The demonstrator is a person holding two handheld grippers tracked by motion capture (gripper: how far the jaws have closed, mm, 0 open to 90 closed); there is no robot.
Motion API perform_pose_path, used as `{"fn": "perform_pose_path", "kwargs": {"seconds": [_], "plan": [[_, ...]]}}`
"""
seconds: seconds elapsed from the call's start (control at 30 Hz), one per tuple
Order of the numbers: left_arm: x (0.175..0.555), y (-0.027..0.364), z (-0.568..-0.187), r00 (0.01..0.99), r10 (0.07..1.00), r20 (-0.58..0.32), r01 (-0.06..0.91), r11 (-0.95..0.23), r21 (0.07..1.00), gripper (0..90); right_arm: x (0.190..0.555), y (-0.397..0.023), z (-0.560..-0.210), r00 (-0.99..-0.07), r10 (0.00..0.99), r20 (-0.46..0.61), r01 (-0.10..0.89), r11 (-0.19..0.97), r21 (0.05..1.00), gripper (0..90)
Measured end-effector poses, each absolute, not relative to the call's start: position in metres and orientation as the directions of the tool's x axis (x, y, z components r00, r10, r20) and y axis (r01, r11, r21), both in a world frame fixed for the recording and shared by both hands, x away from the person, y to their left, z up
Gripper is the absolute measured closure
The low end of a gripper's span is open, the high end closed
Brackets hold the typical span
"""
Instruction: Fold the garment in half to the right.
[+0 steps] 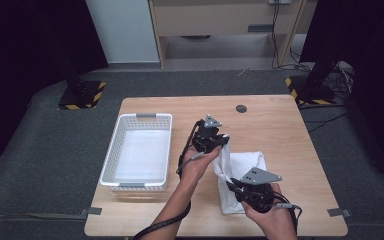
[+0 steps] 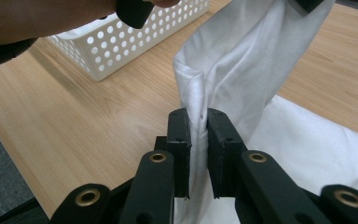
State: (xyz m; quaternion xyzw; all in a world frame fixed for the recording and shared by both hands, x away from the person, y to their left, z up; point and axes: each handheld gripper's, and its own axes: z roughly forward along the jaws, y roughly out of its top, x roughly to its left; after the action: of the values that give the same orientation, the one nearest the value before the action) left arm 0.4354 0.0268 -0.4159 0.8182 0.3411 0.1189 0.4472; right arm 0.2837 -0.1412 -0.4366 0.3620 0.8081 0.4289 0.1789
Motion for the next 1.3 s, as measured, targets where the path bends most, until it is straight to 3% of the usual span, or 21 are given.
{"fn": "perform_pose_path", "kwargs": {"seconds": [0.57, 1.3], "plan": [[0.437, 0.015, -0.422, 0.775, 0.629, -0.061, 0.406, -0.422, 0.811, 81.0, 0.280, -0.152, -0.439, -0.657, 0.754, 0.019, 0.444, 0.366, 0.818, 80.7], [0.442, -0.002, -0.433, 0.809, 0.584, -0.073, 0.379, -0.422, 0.824, 81.3, 0.277, -0.164, -0.444, -0.634, 0.772, 0.034, 0.467, 0.348, 0.813, 80.7]]}}
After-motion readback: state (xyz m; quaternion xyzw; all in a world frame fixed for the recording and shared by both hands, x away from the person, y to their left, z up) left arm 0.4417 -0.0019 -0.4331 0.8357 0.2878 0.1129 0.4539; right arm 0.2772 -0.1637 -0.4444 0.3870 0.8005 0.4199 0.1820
